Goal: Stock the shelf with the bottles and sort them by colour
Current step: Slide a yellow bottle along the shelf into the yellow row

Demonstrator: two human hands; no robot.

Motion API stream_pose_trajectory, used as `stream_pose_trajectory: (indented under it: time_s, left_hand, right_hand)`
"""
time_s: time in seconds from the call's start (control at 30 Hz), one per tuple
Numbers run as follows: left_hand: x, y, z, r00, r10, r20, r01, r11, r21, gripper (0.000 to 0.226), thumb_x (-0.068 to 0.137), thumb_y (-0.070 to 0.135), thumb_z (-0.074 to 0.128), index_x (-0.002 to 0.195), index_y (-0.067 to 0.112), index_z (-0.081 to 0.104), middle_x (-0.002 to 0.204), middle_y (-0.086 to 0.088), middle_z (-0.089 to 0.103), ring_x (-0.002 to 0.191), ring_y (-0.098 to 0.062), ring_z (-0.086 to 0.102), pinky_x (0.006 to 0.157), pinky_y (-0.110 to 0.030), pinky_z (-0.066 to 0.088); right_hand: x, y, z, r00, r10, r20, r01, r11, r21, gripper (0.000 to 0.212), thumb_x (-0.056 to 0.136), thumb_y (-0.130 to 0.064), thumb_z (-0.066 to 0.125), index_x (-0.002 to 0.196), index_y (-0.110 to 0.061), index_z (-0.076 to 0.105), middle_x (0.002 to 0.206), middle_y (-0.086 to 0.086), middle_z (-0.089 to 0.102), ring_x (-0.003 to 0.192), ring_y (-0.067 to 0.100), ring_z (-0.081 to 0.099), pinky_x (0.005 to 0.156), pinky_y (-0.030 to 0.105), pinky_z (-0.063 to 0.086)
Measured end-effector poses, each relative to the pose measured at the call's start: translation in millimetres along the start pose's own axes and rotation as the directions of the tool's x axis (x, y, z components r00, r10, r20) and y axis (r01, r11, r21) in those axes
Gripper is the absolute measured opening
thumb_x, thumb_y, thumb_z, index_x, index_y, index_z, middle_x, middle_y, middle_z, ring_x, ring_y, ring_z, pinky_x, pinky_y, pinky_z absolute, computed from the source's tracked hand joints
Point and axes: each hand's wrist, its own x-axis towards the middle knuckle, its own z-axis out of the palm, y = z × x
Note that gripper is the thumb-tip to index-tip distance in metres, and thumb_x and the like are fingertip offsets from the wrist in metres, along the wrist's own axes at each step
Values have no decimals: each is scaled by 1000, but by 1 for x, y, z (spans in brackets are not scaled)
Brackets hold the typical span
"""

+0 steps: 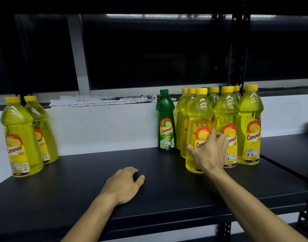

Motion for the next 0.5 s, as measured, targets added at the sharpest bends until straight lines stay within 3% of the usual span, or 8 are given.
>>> stream_pose_trajectory:
  time_s: [0.2, 0.27, 0.37, 0.5]
  left_hand:
    - [-1, 2, -5, 999, 14, 43, -15, 1000, 9, 60, 97, 57, 37, 147, 24, 39, 153, 9, 36, 139, -13, 34, 112, -35, 32]
    - [-1, 0, -8, 997, 22, 73, -21, 1000, -14, 59, 98, 56, 39, 147, 24, 39, 153, 9, 36, 140, -13, 33, 113, -34, 31]
    - [-6, -7, -16, 994, 27, 103, -22, 998, -52, 58, 96, 55, 44, 145, 24, 41, 150, 8, 40, 137, -12, 37, 111, -30, 32]
    - [-17, -26, -32, 994, -9, 105, 12, 1000, -29, 56, 94, 56, 49, 140, 26, 47, 144, 9, 46, 131, -11, 43, 104, -25, 34]
  right_hand:
    - [-22, -12, -8, 998, -58, 29, 55, 993, 100, 103, 61, -55, 84, 137, -7, 34, 133, 12, 36, 122, 28, 38, 91, 39, 45]
    - [-33, -19, -8, 993, -63, 97, 46, 985, 166, 107, 61, -57, 83, 139, -10, 27, 137, 9, 34, 122, 28, 44, 85, 41, 50]
    - [-45, -29, -8, 970, -84, 229, 24, 967, 253, 109, 62, -63, 79, 139, -19, 15, 130, 5, 48, 111, 29, 57, 83, 44, 53]
    - [-56, -31, -10, 873, -227, 431, 42, 916, 399, 103, 67, -51, 81, 137, -37, 7, 117, -8, 47, 99, 17, 57, 91, 40, 50]
